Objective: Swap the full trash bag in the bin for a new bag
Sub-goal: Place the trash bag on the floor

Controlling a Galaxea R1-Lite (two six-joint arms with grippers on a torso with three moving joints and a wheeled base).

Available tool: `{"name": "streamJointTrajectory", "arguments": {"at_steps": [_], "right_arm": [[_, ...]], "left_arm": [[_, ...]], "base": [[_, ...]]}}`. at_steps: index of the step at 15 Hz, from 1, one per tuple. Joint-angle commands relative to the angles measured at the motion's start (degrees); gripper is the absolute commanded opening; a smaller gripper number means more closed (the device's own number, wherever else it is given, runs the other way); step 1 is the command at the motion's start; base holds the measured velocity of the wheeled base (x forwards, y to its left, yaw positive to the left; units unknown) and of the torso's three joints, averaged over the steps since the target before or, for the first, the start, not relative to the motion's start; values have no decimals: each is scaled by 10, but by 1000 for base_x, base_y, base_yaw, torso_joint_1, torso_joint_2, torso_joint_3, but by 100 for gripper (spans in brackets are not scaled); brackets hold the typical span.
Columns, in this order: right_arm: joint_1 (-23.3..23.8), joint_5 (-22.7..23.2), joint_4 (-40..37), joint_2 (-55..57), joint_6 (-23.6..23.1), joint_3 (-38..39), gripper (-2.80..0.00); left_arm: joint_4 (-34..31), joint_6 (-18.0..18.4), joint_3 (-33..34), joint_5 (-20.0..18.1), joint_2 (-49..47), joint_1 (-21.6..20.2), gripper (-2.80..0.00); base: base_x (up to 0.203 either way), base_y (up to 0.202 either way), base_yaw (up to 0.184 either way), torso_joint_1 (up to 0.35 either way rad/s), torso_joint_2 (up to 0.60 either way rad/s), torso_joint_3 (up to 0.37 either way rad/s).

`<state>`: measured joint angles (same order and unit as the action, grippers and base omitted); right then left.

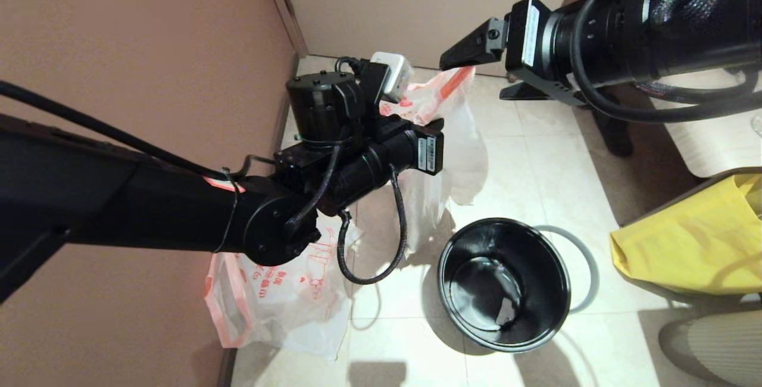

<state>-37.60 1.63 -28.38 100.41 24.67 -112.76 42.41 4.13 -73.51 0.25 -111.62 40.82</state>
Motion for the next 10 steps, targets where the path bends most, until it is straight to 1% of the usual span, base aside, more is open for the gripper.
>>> {"name": "streamJointTrajectory", "arguments": {"at_steps": [1,2,6,8,10], "right_arm": [[-3,4,-2,-11,6,0,0],[-6,13,-3,-18,16,0,0],[-6,14,-4,-41,17,0,0],[-5,14,-9,-60,17,0,0],[5,14,-29,-81,17,4,0]], "left_arm": [[2,0,0,0,-8,-3,-280],[1,-2,0,0,-10,-5,-280],[0,-3,2,1,-14,-16,-280],[1,-6,1,4,-29,-38,-280],[2,-15,-4,8,-35,-72,-280]], "base": [[0,0,0,0,0,0],[0,0,0,0,0,0],[0,0,0,0,0,0],[0,0,0,0,0,0],[0,0,0,0,0,0]]}}
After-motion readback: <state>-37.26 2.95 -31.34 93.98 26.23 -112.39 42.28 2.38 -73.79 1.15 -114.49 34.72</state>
